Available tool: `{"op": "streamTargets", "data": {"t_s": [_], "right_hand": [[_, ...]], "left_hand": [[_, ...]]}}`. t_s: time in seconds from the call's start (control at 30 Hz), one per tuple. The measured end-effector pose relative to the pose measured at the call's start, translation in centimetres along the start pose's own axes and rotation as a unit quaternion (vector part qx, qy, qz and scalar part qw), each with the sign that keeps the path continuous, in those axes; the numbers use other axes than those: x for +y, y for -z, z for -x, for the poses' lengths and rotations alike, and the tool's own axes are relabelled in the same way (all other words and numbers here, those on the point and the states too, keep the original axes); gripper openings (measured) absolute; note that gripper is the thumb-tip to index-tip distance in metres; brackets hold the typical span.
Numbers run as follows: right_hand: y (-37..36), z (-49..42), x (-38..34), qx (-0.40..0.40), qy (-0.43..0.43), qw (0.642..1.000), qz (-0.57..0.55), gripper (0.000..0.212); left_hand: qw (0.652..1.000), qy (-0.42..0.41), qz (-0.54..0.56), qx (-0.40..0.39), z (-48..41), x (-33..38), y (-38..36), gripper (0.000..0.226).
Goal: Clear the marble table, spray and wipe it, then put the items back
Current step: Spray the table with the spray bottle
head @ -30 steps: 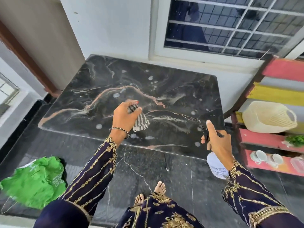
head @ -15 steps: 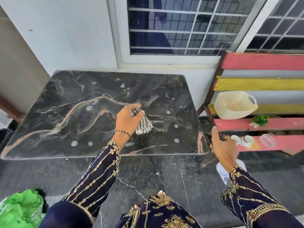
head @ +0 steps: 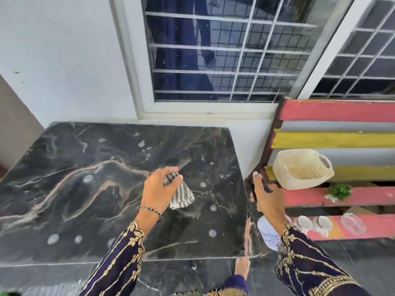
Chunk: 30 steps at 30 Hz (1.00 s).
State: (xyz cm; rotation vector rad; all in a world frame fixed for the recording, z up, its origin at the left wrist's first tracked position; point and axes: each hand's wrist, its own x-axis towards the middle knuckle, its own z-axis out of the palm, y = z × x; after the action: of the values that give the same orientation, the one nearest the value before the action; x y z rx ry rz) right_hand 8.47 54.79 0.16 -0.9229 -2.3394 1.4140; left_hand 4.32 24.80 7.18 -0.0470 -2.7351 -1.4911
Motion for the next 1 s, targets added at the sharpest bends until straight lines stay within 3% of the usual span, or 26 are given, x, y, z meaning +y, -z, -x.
{"op": "streamTargets", "data": {"t_s": [0.17,0.27,0.57,0.87,1.0], "right_hand": [[-2.8,-9.4,-1.5,0.017,0.025,0.995,0.091,0.089],[-4.2,-15.0,-1.7,-0.023,0.064,0.986,0.152,0.098],[-5.7,-27.4,-2.7,-0.155,0.07,0.985,-0.021,0.092],[-0.6,-35.8,0.1,-0.132,0.069,0.978,-0.144,0.074],[3.8,-40.0,1.7,-0.115,0.058,0.982,-0.138,0.063]], "left_hand": [[0.997,0.049,0.04,0.036,-3.8,1.5,-4.6,0.018],[0.994,0.072,0.054,0.056,-5.9,3.0,-7.5,0.017],[0.991,0.09,0.059,0.083,-12.7,7.8,-16.9,0.014],[0.996,0.044,0.073,-0.038,-18.7,13.5,-28.5,0.024],[0.995,0.02,0.038,-0.093,-21.2,15.0,-34.0,0.024]]}}
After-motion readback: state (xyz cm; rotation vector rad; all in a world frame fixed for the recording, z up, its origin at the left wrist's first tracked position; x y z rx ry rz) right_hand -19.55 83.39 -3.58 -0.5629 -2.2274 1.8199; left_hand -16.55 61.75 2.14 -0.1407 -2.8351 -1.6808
